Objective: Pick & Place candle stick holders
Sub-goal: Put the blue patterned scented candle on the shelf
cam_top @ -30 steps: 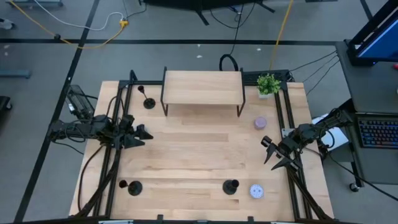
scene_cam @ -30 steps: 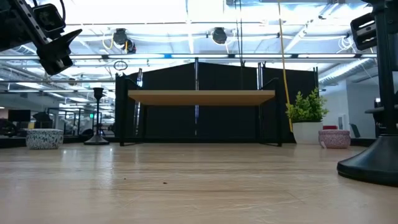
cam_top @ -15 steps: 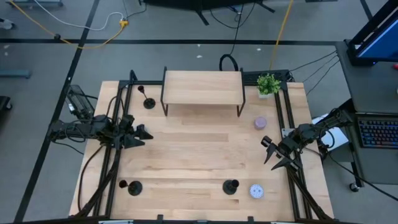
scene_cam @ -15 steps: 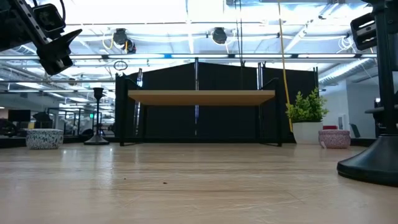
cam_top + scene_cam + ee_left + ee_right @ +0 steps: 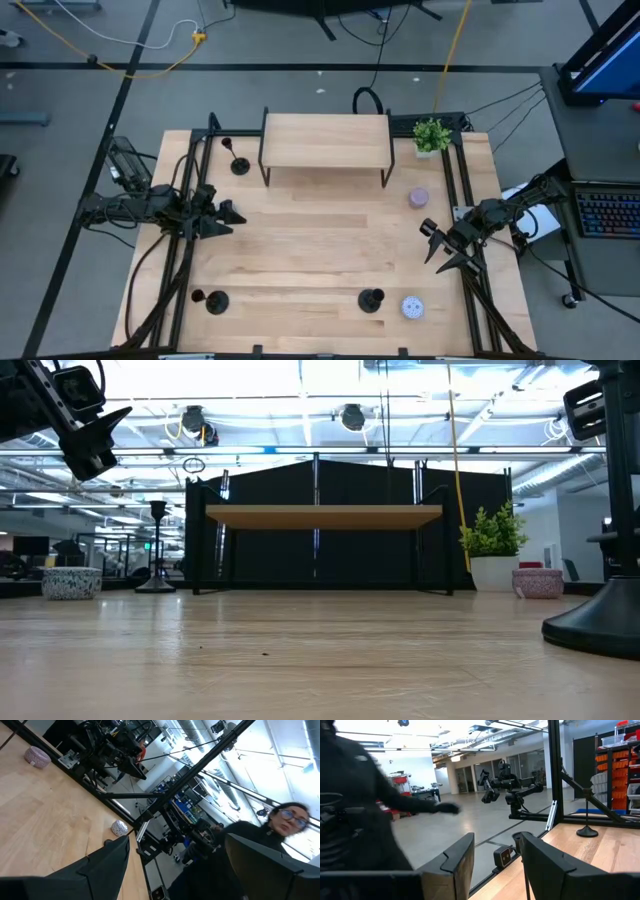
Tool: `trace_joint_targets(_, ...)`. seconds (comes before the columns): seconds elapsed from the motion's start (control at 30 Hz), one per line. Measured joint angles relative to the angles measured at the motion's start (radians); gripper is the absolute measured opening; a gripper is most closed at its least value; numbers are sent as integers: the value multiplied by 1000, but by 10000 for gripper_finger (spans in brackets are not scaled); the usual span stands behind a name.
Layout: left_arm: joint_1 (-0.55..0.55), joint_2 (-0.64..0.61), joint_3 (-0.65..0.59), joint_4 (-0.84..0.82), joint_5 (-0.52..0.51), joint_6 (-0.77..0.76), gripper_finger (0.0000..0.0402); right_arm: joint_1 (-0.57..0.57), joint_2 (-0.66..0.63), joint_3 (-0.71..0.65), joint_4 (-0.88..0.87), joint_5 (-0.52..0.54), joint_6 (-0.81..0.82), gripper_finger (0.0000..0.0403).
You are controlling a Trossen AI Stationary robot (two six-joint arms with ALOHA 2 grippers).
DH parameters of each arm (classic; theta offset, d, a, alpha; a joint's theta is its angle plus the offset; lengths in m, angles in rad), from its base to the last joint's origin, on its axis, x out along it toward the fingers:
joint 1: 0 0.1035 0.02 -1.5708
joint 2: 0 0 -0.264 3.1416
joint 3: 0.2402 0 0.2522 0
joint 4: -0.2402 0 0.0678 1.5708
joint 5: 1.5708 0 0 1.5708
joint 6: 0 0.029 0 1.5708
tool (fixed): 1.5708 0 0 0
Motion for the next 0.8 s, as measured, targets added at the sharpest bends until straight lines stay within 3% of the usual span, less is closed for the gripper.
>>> trace_joint_targets(0.37,0,0,0,0,0,35,335,0,0,0,0,9,0,151)
trace_joint_targets(0.53,0,0,0,1,-1,143,335,0,0,0,0,95,-13,151)
trace_joint_targets(0.7,0,0,0,21,-113,231,335,0,0,0,-1,179,-19,151)
trace_joint_targets(0.8,1,5,0,59,-194,201,335,0,0,0,-1,188,-19,151)
